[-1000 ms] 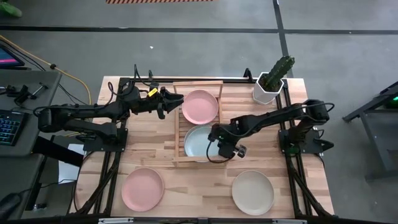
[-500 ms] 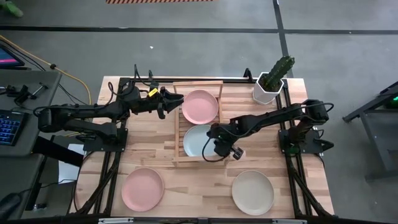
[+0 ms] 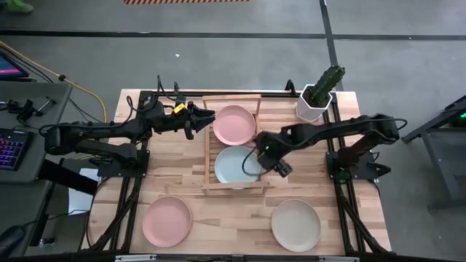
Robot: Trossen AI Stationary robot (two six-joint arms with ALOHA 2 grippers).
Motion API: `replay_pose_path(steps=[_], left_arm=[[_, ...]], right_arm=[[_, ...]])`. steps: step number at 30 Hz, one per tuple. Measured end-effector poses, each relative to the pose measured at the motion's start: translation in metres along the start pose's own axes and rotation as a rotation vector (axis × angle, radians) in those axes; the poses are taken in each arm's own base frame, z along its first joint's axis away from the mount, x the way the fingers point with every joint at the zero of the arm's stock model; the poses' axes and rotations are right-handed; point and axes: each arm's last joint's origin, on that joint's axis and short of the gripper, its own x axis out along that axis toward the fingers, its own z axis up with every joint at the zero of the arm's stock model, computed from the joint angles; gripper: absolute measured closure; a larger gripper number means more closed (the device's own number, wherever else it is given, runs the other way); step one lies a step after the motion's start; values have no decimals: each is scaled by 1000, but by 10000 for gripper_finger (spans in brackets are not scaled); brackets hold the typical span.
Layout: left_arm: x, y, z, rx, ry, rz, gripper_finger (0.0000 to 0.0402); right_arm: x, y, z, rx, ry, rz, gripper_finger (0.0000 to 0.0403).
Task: Place and stack plates onto a shelf
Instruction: Stack the light pink plate on top of the other light pink plate on the shelf
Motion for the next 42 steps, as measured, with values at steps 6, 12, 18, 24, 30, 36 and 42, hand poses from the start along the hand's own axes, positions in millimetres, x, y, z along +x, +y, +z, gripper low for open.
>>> replay_pose_path(steps=[6, 12, 18, 24, 30, 36, 42], left_arm=[[0, 0, 0, -1, 5, 3, 209], [0, 2, -3, 50, 30, 16, 209], [0, 0, -4, 122, 44, -2, 209], [0, 2, -10, 256, 103, 13, 209], [0, 4, -13, 311, 134, 21, 209], [0, 4, -13, 324, 134, 20, 209], [-1, 4, -13, 294, 138, 26, 209]], right_arm=[[-27, 2, -35, 330, 137, 134, 165], [-35, 11, -61, 669, 83, 219, 165], [-26, 43, -92, 957, -118, 117, 165], [-44, 49, -93, 1200, -542, -105, 165], [-74, 43, -85, 1156, -828, -375, 165], [-80, 40, -81, 1060, -885, -428, 165], [-80, 40, -81, 1057, -879, -429, 165]])
